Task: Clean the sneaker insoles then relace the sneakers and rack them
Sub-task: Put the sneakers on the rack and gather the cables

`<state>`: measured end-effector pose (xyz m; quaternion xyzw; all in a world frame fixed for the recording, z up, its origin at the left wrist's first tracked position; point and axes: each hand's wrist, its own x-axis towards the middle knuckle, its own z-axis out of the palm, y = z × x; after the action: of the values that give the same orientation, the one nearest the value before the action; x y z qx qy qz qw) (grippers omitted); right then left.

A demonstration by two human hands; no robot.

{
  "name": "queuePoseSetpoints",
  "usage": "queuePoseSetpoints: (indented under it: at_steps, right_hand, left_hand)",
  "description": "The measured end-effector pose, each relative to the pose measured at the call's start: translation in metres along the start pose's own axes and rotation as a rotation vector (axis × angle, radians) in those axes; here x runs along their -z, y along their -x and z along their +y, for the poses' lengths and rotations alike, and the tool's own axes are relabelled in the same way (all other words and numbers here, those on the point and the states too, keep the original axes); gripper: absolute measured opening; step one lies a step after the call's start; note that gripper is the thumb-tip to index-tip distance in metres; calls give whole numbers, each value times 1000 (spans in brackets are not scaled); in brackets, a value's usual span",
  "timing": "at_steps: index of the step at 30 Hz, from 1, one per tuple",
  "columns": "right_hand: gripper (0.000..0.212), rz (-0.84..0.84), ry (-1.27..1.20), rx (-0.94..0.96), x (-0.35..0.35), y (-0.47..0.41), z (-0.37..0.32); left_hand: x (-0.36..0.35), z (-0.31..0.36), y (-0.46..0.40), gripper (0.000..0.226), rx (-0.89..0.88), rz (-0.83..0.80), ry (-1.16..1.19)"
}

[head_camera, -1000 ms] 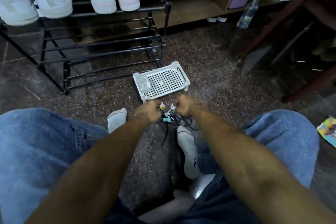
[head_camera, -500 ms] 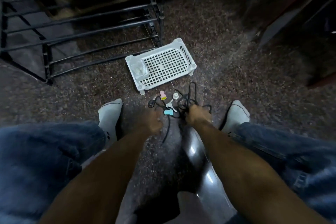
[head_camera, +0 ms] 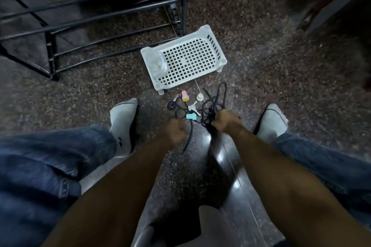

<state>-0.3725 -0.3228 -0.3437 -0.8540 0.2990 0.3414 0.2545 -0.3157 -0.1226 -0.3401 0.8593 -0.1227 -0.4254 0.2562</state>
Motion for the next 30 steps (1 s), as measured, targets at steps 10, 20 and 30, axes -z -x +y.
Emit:
queuePoseSetpoints:
  at_steps: [10,20,30]
  right_hand:
    - [15,-152,-175,437,131,91,-75]
    - [23,496,49,287,218,126,-54]
    - [21,631,-363,79,218,149,-31]
  left_hand:
    - [38,75,37,17,-448,94,413]
    - [129,73,82,30,-339,301,475]
    - [184,137,113,24,-564,399,464]
